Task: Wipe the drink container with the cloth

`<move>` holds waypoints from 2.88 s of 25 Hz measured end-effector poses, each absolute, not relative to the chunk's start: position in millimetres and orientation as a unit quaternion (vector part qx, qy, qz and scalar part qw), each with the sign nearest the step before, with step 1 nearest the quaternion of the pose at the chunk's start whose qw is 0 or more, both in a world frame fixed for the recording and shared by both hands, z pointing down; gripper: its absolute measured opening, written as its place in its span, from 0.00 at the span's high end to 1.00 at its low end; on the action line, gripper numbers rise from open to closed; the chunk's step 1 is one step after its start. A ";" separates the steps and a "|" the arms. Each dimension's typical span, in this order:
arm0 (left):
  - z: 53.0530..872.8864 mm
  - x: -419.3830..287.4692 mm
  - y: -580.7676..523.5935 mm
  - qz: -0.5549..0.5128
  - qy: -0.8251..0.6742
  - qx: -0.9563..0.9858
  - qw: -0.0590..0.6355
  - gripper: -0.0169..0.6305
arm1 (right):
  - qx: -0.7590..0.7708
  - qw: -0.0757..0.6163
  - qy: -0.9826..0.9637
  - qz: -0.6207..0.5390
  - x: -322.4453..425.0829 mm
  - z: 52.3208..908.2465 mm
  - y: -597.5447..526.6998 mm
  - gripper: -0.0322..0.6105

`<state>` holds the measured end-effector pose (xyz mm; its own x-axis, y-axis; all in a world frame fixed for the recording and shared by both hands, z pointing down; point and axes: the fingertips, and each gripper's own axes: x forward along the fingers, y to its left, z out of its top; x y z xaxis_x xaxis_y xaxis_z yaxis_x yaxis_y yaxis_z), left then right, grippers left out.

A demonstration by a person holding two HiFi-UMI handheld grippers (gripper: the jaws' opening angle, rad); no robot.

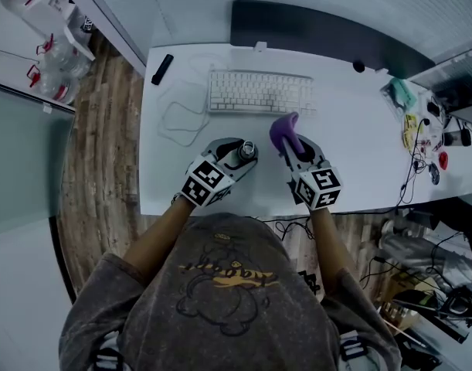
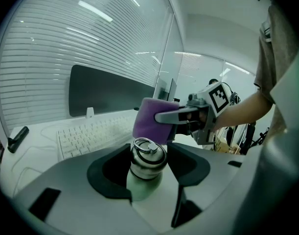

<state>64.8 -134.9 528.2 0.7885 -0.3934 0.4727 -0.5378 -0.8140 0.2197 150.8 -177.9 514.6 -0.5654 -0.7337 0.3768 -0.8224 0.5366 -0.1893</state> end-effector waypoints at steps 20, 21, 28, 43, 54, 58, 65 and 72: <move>527.8 63.3 -135.0 0.211 -0.241 0.928 0.193 0.60 | 0.192 0.207 -0.947 0.150 35.2 542.4 -222.2 0.86; 527.5 63.1 -135.5 0.210 -0.241 0.927 0.194 0.60 | 0.179 0.207 -0.950 0.150 30.5 544.9 -222.8 0.86; 526.9 63.9 -135.5 0.208 -0.238 0.928 0.199 0.59 | 0.062 0.207 -0.962 0.164 -1.1 553.6 -211.2 0.87; 525.9 65.6 -135.1 0.203 -0.245 0.926 0.203 0.59 | -0.175 0.270 -0.920 0.223 -34.7 575.5 -174.4 0.87; 524.6 65.3 -134.1 0.196 -0.247 0.927 0.202 0.60 | -0.239 0.307 -0.874 0.291 -39.6 589.3 -153.7 0.87; 524.7 65.1 -133.9 0.194 -0.246 0.928 0.201 0.60 | -0.243 0.310 -0.865 0.312 -38.9 590.7 -151.7 0.87; 525.5 63.9 -134.3 0.189 -0.245 0.928 0.206 0.59 | -0.245 0.319 -0.860 0.315 -39.1 592.9 -151.0 0.87; 525.7 63.7 -134.0 0.188 -0.244 0.928 0.209 0.59 | -0.238 0.327 -0.859 0.314 -33.2 595.8 -151.3 0.87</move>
